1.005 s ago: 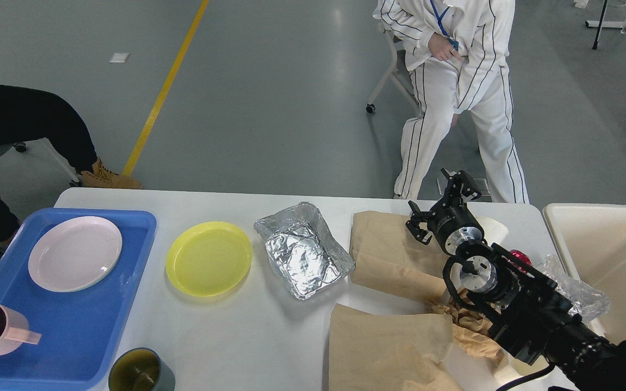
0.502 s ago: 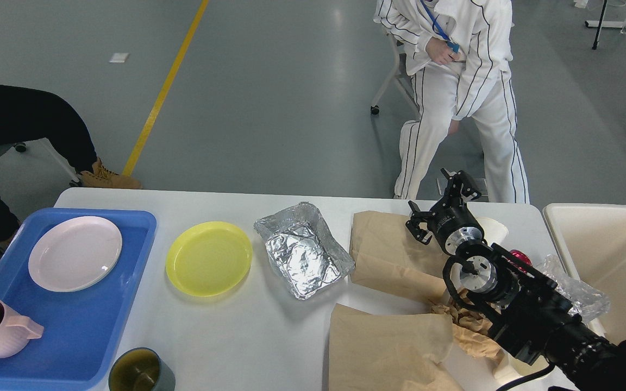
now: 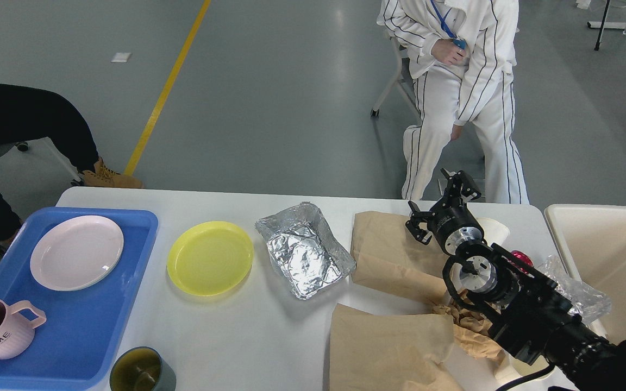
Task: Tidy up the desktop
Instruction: 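Carry the dark red cup into the blue tray and release it, then reach the left gripper to the dark green cup and grasp it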
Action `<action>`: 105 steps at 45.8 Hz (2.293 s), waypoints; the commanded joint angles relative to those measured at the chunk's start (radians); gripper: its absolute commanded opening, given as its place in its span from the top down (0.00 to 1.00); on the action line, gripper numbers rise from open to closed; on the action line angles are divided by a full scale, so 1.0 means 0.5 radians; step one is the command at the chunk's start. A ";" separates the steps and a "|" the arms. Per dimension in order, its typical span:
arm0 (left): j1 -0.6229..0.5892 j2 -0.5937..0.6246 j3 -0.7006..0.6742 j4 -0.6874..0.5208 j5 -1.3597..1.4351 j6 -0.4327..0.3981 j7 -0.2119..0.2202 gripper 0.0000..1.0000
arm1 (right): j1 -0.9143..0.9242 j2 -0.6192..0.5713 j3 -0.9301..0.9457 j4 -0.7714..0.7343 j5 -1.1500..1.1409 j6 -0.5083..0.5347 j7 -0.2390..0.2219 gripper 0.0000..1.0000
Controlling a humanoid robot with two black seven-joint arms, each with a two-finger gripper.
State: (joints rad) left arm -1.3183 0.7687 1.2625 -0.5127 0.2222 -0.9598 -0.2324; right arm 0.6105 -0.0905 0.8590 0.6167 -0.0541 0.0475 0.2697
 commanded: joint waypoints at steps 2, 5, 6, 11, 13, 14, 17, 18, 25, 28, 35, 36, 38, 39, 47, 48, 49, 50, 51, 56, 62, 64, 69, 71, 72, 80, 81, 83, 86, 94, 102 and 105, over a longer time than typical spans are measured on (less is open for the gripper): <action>-0.207 -0.074 0.012 -0.027 0.007 0.000 0.011 0.06 | 0.000 0.000 0.000 0.000 0.001 0.000 0.001 0.00; -0.275 -0.166 0.018 -0.030 0.022 0.000 0.011 0.05 | 0.000 0.000 0.000 0.000 0.001 0.000 0.001 0.00; -0.305 -0.190 0.030 -0.036 0.025 0.000 0.011 0.05 | 0.000 0.000 0.000 0.000 0.001 0.000 0.001 0.00; -0.520 -0.328 0.202 -0.186 0.022 0.000 0.005 0.05 | 0.000 0.000 0.000 0.000 -0.002 0.000 0.001 0.00; -0.618 -0.426 0.266 -0.269 0.022 0.000 0.005 0.05 | 0.000 0.000 0.000 0.000 -0.002 0.000 0.001 0.00; -0.658 -0.481 0.294 -0.306 0.022 0.000 0.005 0.05 | 0.000 0.000 0.000 0.000 0.001 0.000 0.001 0.00; -0.756 -0.665 0.362 -0.416 0.022 0.000 0.008 0.05 | 0.000 0.000 0.000 0.000 -0.002 0.000 0.001 0.00; -0.775 -0.718 0.383 -0.447 0.022 0.000 0.008 0.05 | 0.000 0.000 0.000 0.000 -0.002 0.000 0.001 0.00; -0.937 -1.006 0.485 -0.674 0.022 0.000 0.005 0.06 | 0.000 0.000 0.000 0.000 0.001 0.000 0.001 0.00; -1.029 -1.071 0.494 -0.821 0.022 0.000 0.005 0.06 | 0.000 0.000 0.000 0.000 -0.002 0.000 0.001 0.00; -1.189 -1.099 0.494 -1.198 0.019 0.000 0.008 0.06 | 0.000 0.000 0.000 0.000 -0.002 0.000 0.001 0.00; -1.204 -1.099 0.494 -1.251 0.019 0.000 0.008 0.06 | 0.000 0.003 0.000 0.000 -0.002 0.000 0.001 0.00; -1.220 -1.102 0.500 -1.340 0.019 0.000 0.011 0.06 | 0.000 0.000 0.000 0.000 -0.002 0.000 0.001 0.00; -1.226 -1.102 0.509 -1.383 0.019 0.000 0.011 0.06 | 0.000 0.000 0.000 0.000 -0.002 0.000 0.001 0.00; -1.202 -1.126 0.577 -1.555 0.016 0.000 0.011 0.06 | 0.000 0.000 0.000 0.000 0.001 0.000 0.001 0.00; -1.186 -1.126 0.583 -1.555 0.016 0.032 0.011 0.06 | 0.000 0.000 0.000 0.000 0.001 0.000 -0.002 0.00; -1.165 -1.123 0.589 -1.555 0.016 0.066 0.011 0.06 | 0.000 0.000 0.000 0.000 -0.002 0.000 0.001 0.00; -1.143 -1.123 0.595 -1.549 0.013 0.100 0.011 0.06 | 0.000 0.000 0.000 0.000 0.001 0.000 0.001 0.00; -1.116 -1.123 0.595 -1.540 0.013 0.134 0.011 0.06 | 0.000 0.000 0.000 0.000 -0.002 0.000 0.001 0.00; -0.941 -1.123 0.583 -1.481 0.013 0.324 0.014 0.06 | 0.000 0.000 0.000 0.000 0.001 0.000 0.001 0.00; -0.732 -1.145 0.561 -1.395 0.013 0.386 0.020 0.06 | 0.000 0.000 0.000 0.000 0.001 0.000 0.001 0.00; -0.671 -1.178 0.549 -1.365 0.013 0.386 0.023 0.06 | 0.000 0.000 0.000 0.000 -0.002 0.000 0.001 0.00; -0.579 -1.252 0.518 -1.294 0.004 0.386 0.020 0.06 | 0.000 0.000 0.000 0.000 -0.002 0.000 0.001 0.00; -0.563 -1.255 0.512 -1.285 -0.006 0.383 0.020 0.06 | 0.000 0.000 0.000 0.000 0.001 0.000 -0.002 0.00; -0.557 -1.255 0.503 -1.282 -0.006 0.383 0.020 0.06 | 0.000 0.000 0.000 0.000 -0.002 0.000 0.001 0.00; -0.520 -1.261 0.454 -1.254 -0.009 0.386 0.020 0.06 | 0.000 0.000 0.000 0.000 0.001 0.000 0.001 0.00; -0.511 -1.261 0.454 -1.248 -0.009 0.383 0.020 0.06 | 0.000 0.000 0.000 0.000 0.001 0.000 0.001 0.00; -0.493 -1.264 0.448 -1.233 -0.012 0.383 0.017 0.06 | 0.000 0.000 0.000 0.000 -0.002 0.000 0.001 0.00; -0.471 -1.280 0.426 -1.227 -0.015 0.383 0.017 0.07 | 0.000 0.000 0.000 0.000 -0.002 0.000 0.001 0.00; -0.465 -1.292 0.411 -1.227 -0.067 0.379 0.026 0.19 | 0.000 0.000 0.000 0.000 -0.002 0.000 0.001 0.00; -0.431 -1.292 0.408 -1.233 -0.073 0.269 0.026 0.53 | 0.000 0.000 0.000 0.000 -0.002 0.000 0.001 0.00; -0.425 -1.292 0.411 -1.233 -0.095 0.211 0.029 0.65 | 0.000 0.000 0.000 0.000 -0.002 0.000 0.001 0.00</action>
State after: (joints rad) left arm -1.5377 0.1228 1.4672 -1.1288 0.1862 -0.8128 -0.2194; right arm 0.6105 -0.0905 0.8590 0.6167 -0.0549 0.0475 0.2700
